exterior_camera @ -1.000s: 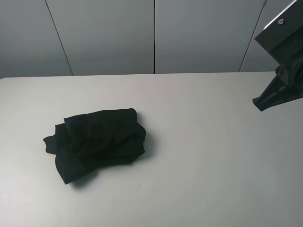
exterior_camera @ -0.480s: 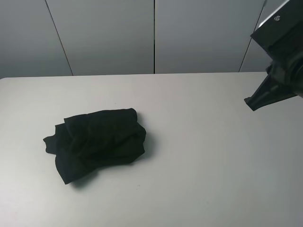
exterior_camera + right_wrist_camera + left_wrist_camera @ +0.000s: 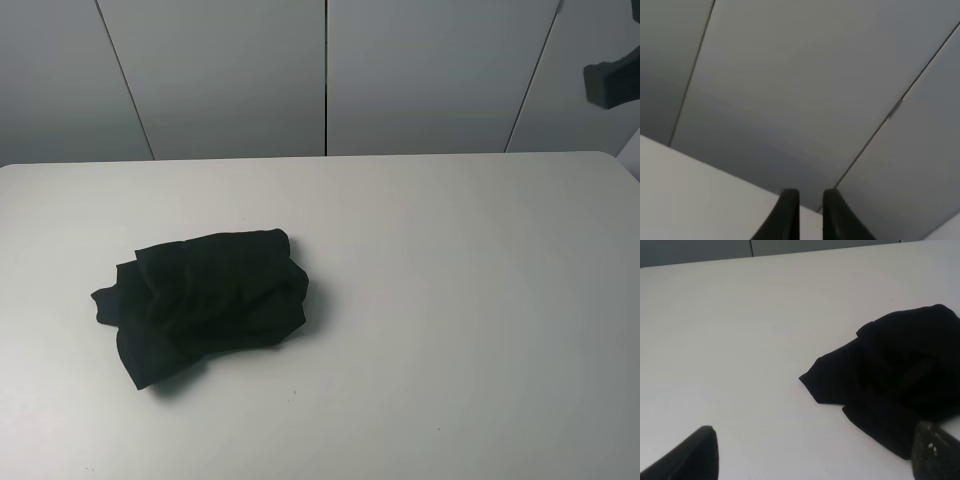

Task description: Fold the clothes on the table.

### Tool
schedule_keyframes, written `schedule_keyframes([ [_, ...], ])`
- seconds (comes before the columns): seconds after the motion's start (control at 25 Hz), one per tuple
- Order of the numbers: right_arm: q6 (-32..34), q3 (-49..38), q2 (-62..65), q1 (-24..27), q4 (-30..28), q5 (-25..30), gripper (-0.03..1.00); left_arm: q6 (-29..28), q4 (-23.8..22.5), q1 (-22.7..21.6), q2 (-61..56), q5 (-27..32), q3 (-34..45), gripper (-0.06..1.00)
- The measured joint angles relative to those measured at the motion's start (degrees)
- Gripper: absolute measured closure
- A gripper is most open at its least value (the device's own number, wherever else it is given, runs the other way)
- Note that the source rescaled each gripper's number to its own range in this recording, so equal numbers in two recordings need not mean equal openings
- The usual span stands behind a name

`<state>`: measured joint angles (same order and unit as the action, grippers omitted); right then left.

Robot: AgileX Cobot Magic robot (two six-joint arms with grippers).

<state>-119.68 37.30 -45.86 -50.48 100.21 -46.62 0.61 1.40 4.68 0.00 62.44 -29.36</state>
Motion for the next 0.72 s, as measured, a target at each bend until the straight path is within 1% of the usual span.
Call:
schedule_keyframes([
  [0.2, 0.0, -1.3, 7.7, 0.0, 0.0, 1.7, 0.83, 0.0, 0.0, 0.0, 0.0, 0.0, 0.0, -0.06],
  [0.24, 0.0, -2.2, 9.0, 0.0, 0.0, 3.2, 0.83, 0.0, 0.0, 0.0, 0.0, 0.0, 0.0, -0.06],
  [0.28, 0.0, -3.2, 10.2, 0.1, 0.0, 5.2, 0.83, 0.0, 0.0, 0.0, 0.0, 0.0, 0.0, -0.06],
  [0.4, 0.0, -6.8, 12.8, 0.1, 0.0, 15.6, 0.83, 0.0, 0.0, 0.0, 0.0, 0.0, 0.0, -0.06],
  [0.48, 0.0, -8.0, 14.1, 0.1, 0.1, 19.8, 0.83, 0.0, 0.0, 0.0, 0.0, 0.0, 0.0, -0.06],
  [0.72, 0.0, -8.5, 18.6, 0.1, 0.0, 27.1, 0.83, 0.0, 0.0, 0.0, 0.0, 0.0, 0.0, -0.06],
])
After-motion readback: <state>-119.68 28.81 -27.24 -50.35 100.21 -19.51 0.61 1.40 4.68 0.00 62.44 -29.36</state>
